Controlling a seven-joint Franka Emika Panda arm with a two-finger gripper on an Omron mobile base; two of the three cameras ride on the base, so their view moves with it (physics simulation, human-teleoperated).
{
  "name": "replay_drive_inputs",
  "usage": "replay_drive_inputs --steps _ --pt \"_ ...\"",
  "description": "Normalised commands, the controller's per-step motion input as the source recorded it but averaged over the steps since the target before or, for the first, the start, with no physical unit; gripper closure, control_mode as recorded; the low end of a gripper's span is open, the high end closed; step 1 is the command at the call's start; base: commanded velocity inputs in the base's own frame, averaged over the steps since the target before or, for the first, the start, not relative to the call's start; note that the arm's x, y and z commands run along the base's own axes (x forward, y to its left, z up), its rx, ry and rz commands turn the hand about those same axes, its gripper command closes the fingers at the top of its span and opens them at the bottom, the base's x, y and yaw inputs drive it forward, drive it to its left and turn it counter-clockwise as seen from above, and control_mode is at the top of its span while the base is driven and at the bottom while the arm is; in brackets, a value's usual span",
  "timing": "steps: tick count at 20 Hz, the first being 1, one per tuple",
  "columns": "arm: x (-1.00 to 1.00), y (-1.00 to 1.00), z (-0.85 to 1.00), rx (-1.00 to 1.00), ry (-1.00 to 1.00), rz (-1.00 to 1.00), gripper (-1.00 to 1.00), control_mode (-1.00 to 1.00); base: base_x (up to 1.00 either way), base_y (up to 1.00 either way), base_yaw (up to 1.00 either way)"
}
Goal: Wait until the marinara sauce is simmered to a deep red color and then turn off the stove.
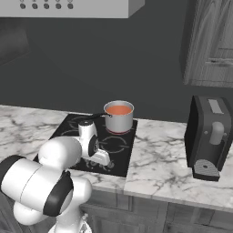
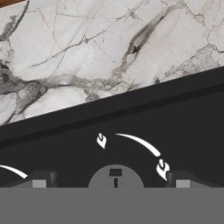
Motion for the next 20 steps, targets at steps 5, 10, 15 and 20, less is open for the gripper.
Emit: replay_drive_inputs --steps 5,10,15,20 --pt "0.0 0.0 0.0 0.0 0.0 0.0 -1.0 -1.0 0.0 0.0 0.0" --pt "0.0 0.0 0.0 0.0 0.0 0.0 -1.0 -1.0 0.0 0.0 0.0" --pt "0.0 0.0 0.0 0.0 0.0 0.0 -1.0 -1.0 0.0 0.0 0.0" --pt "0.0 0.0 0.0 0.0 0.0 0.0 -1.0 -1.0 0.0 0.0 0.0"
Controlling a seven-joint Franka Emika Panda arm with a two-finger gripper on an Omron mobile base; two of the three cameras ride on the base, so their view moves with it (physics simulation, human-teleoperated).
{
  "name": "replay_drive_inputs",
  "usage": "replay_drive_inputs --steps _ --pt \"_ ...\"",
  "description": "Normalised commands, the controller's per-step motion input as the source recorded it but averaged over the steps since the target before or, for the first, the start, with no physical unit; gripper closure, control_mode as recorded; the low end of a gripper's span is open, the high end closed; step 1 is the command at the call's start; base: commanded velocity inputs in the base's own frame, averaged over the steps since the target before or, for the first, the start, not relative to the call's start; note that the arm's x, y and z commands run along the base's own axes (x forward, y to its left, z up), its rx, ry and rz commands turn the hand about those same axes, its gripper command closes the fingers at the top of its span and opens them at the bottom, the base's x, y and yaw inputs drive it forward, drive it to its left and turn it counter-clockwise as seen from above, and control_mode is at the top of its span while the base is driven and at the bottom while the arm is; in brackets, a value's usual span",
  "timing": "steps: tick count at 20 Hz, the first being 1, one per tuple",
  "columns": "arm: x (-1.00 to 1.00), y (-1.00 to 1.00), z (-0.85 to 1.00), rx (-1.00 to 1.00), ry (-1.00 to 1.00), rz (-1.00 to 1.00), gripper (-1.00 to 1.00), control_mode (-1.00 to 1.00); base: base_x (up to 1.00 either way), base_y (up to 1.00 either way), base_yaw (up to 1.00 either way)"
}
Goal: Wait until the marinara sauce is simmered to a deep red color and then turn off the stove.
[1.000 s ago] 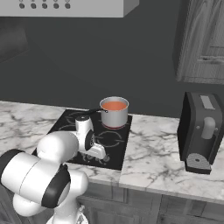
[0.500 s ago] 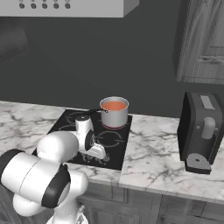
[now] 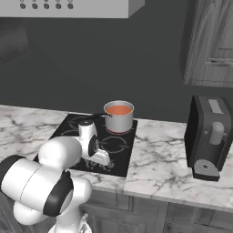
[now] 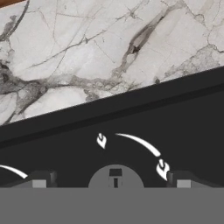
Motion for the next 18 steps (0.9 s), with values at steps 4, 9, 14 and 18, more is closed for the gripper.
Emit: replay_drive_inputs --steps 4,9,14,18 --pt "0.0 0.0 0.0 0.0 0.0 0.0 -1.0 -1.0 0.0 0.0 0.0" --pt "0.0 0.0 0.0 0.0 0.0 0.0 -1.0 -1.0 0.0 0.0 0.0" --pt "0.0 0.0 0.0 0.0 0.0 0.0 -1.0 -1.0 0.0 0.0 0.0" --pt "0.0 0.0 0.0 0.0 0.0 0.0 -1.0 -1.0 0.0 0.0 0.0"
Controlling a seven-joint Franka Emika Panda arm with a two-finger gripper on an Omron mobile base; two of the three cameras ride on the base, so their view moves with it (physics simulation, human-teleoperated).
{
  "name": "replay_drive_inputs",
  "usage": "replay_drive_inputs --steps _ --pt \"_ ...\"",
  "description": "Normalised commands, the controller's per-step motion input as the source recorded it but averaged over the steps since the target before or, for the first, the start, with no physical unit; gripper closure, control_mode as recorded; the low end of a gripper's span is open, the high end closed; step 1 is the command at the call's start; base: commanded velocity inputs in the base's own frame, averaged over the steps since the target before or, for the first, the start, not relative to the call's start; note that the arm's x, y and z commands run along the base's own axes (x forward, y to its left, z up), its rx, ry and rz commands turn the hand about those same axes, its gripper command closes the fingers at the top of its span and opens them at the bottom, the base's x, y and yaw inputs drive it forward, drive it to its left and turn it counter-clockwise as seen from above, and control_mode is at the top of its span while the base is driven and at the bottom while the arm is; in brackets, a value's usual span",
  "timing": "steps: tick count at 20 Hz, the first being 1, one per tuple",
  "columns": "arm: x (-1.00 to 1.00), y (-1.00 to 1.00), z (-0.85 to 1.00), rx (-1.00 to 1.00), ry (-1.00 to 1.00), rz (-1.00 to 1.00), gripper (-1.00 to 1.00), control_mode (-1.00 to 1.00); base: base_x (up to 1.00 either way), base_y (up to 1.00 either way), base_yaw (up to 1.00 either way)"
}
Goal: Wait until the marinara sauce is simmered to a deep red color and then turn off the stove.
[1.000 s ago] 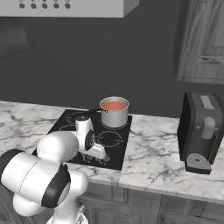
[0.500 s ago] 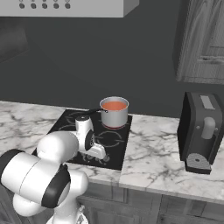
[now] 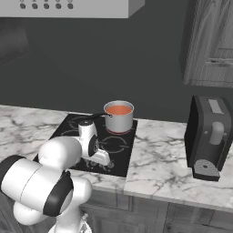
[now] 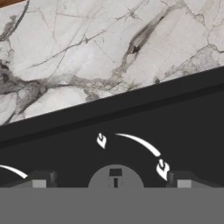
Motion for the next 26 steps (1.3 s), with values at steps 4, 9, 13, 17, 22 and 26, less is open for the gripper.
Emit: replay_drive_inputs --steps 4,9,13,17,22,26 --pt "0.0 0.0 0.0 0.0 0.0 0.0 -1.0 -1.0 0.0 0.0 0.0" --pt "0.0 0.0 0.0 0.0 0.0 0.0 -1.0 -1.0 0.0 0.0 0.0" --pt "0.0 0.0 0.0 0.0 0.0 0.0 -1.0 -1.0 0.0 0.0 0.0" --pt "0.0 0.0 0.0 0.0 0.0 0.0 -1.0 -1.0 0.0 0.0 0.0" --pt "0.0 0.0 0.0 0.0 0.0 0.0 -1.0 -1.0 0.0 0.0 0.0" --pt "0.0 0.0 0.0 0.0 0.0 0.0 -1.0 -1.0 0.0 0.0 0.0"
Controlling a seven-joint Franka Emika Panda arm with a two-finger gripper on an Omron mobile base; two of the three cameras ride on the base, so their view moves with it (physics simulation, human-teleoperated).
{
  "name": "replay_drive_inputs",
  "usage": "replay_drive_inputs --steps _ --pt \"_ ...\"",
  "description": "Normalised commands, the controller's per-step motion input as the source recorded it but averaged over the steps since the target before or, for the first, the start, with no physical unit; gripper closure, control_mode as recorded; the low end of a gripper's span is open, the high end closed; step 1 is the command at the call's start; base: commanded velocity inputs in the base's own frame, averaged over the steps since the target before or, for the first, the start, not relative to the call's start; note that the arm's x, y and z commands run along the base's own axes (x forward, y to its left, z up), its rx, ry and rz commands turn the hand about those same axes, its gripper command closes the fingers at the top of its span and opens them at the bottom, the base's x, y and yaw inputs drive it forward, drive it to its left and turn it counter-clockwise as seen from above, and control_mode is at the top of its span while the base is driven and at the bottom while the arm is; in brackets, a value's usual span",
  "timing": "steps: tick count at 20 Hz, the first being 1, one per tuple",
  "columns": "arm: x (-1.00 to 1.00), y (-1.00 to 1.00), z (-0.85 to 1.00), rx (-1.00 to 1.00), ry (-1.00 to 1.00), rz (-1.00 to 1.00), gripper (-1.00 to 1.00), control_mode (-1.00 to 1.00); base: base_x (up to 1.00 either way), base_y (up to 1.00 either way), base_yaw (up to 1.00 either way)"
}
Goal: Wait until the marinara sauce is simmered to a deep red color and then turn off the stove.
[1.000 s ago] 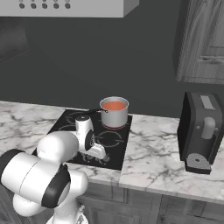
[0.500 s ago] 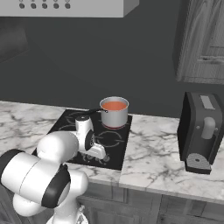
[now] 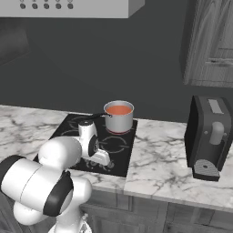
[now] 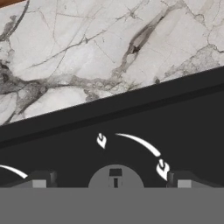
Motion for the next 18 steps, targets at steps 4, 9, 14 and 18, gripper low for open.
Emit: replay_drive_inputs --steps 4,9,14,18 --pt "0.0 0.0 0.0 0.0 0.0 0.0 -1.0 -1.0 0.0 0.0 0.0" --pt "0.0 0.0 0.0 0.0 0.0 0.0 -1.0 -1.0 0.0 0.0 0.0" --pt "0.0 0.0 0.0 0.0 0.0 0.0 -1.0 -1.0 0.0 0.0 0.0" --pt "0.0 0.0 0.0 0.0 0.0 0.0 -1.0 -1.0 0.0 0.0 0.0"
